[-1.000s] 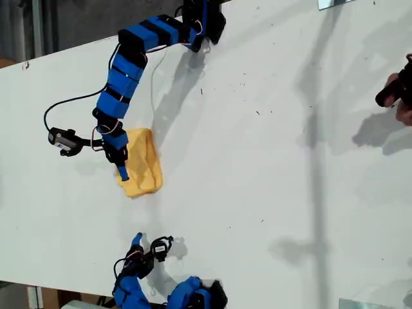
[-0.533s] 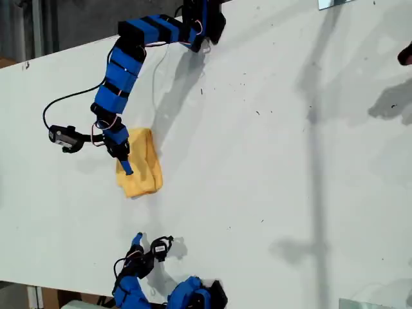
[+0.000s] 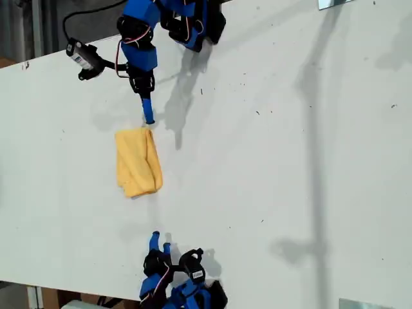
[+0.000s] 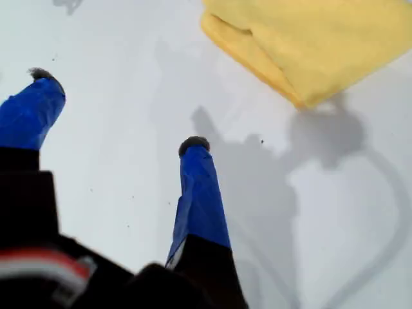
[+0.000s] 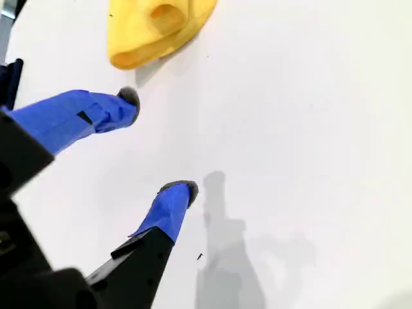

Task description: Grasp corners of a square towel and fold twice.

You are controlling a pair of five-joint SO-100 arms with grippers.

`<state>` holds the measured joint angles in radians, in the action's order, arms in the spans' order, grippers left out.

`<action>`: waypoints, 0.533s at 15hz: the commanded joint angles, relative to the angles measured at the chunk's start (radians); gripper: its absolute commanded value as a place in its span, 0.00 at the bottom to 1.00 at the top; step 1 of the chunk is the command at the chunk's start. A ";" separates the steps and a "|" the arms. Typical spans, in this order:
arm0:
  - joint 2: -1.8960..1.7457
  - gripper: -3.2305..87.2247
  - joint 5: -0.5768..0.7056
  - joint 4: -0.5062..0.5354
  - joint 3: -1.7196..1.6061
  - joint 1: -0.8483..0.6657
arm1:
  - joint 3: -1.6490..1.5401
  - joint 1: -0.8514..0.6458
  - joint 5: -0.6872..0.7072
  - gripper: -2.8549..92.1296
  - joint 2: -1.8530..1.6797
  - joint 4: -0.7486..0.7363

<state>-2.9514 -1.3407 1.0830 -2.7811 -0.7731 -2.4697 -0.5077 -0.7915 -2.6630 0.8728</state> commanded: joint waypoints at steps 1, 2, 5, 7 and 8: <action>-0.380 0.27 -0.026 0.238 -0.020 0.028 | -0.164 0.041 -0.066 0.43 -0.262 0.006; -0.531 0.27 -0.025 0.318 -0.064 0.038 | -0.210 0.057 -0.089 0.43 -0.356 0.043; -0.528 0.26 -0.015 0.305 -0.163 0.081 | -0.305 0.055 -0.133 0.42 -0.621 0.265; -0.525 0.26 0.009 0.264 -0.244 0.097 | -0.319 0.089 -0.173 0.43 -0.624 0.299; -0.525 0.26 -0.002 0.255 -0.276 0.123 | -0.339 0.078 -0.206 0.43 -0.624 0.328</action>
<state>-3.4714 -1.3407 1.3652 -3.0403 -0.6811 -2.8103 -0.4234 -0.9679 -3.2873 1.1812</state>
